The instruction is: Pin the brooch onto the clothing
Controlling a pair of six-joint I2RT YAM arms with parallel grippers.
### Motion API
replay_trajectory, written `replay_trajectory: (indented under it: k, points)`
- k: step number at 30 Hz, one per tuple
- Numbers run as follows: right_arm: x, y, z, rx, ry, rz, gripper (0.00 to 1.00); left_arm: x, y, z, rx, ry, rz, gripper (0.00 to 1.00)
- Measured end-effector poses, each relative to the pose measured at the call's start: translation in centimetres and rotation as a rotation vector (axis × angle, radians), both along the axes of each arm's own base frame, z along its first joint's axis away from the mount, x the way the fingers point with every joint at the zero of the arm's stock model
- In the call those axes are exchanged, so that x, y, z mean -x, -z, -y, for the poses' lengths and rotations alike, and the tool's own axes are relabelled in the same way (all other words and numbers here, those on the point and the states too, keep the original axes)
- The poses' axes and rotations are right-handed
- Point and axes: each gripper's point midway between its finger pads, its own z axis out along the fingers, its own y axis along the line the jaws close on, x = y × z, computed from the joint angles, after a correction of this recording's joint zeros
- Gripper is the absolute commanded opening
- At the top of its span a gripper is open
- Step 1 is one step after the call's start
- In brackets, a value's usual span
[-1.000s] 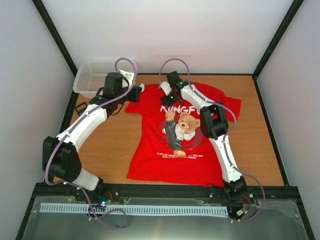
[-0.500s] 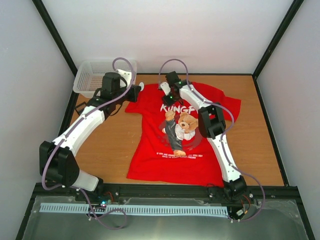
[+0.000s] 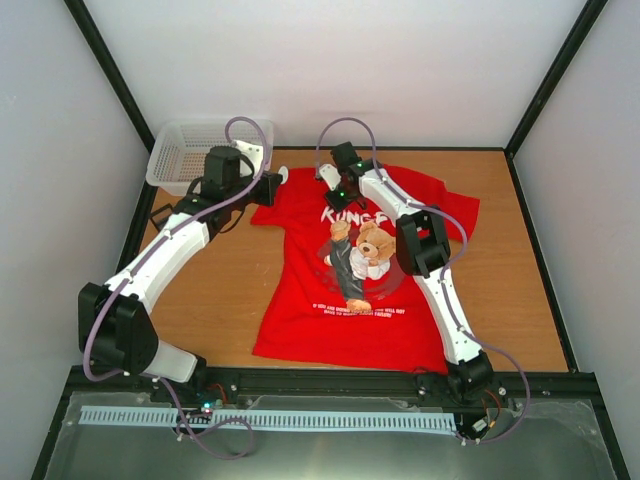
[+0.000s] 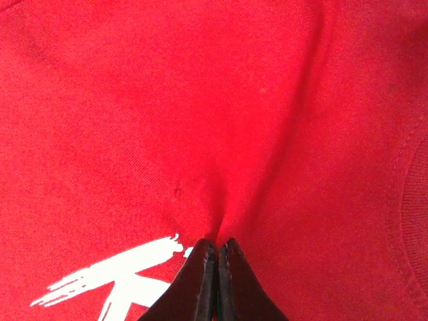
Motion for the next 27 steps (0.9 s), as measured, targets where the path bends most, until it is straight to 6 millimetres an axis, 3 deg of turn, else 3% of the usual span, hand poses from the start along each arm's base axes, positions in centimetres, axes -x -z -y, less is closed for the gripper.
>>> replay_trajectory:
  k: [9, 18, 27]
  points:
    - [0.3, -1.3, -1.1, -0.124, -0.045, -0.019, 0.03, -1.4, 0.3, 0.0, 0.05, 0.036, 0.011, 0.01]
    - [0.8, -4.5, -1.1, -0.277, -0.097, 0.007, 0.03, -4.4, 7.8, 2.0, 0.048, 0.131, -0.079, 0.01]
    - [1.9, -4.8, -2.2, -0.349, -0.178, 0.006, 0.03, -7.9, 10.2, 4.7, 0.045, 0.287, -0.035, 0.01]
